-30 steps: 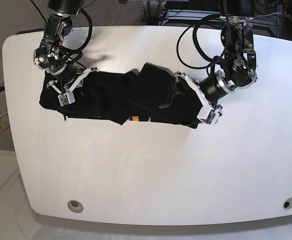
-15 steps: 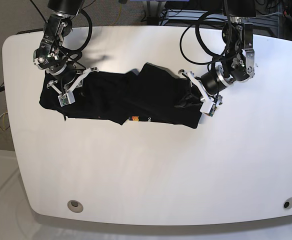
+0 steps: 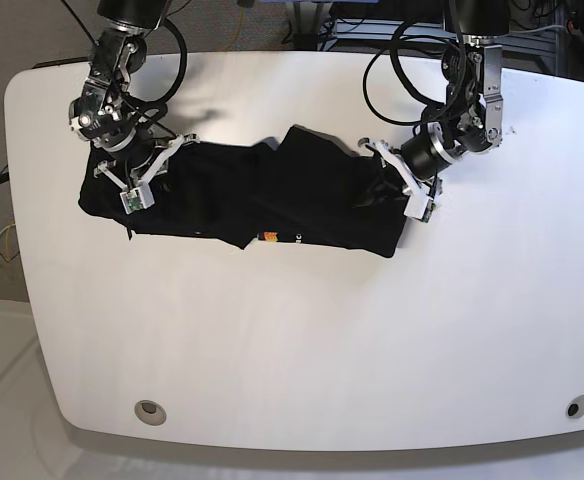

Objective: Fold the T-shirt properly
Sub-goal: 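Lay the folded end down with the left gripper onto the strip middle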

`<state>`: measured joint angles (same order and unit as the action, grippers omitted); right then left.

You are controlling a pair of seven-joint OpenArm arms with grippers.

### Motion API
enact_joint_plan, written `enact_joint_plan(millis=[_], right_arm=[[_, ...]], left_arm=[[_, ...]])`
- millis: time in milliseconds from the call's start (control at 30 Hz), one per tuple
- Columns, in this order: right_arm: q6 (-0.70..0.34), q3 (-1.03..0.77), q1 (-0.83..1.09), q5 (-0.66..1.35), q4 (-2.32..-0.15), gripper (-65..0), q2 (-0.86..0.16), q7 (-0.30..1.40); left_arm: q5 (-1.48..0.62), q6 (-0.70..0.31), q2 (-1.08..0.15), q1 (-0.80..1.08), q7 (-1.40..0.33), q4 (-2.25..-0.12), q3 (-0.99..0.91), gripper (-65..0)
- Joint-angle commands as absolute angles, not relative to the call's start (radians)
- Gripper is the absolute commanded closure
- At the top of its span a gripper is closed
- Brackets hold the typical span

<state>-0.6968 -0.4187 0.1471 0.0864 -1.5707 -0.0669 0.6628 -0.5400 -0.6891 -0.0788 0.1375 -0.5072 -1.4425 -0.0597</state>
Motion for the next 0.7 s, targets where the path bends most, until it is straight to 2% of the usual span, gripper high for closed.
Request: enact_joint_plan(millis=[0, 667], right_arm=[[-0.698, -0.42, 0.156, 0.047, -1.6, 0.0, -0.073, 0.728], [-0.698, -0.426, 0.156, 0.047, -1.765, 0.0, -0.071, 0.728]], left_arm=[[-0.564, -0.698, -0.082, 0.12, -0.466, -1.452, -0.061, 0.0], [-0.567, -0.698, -0.082, 0.12, -0.456, -1.458, -0.059, 0.0]])
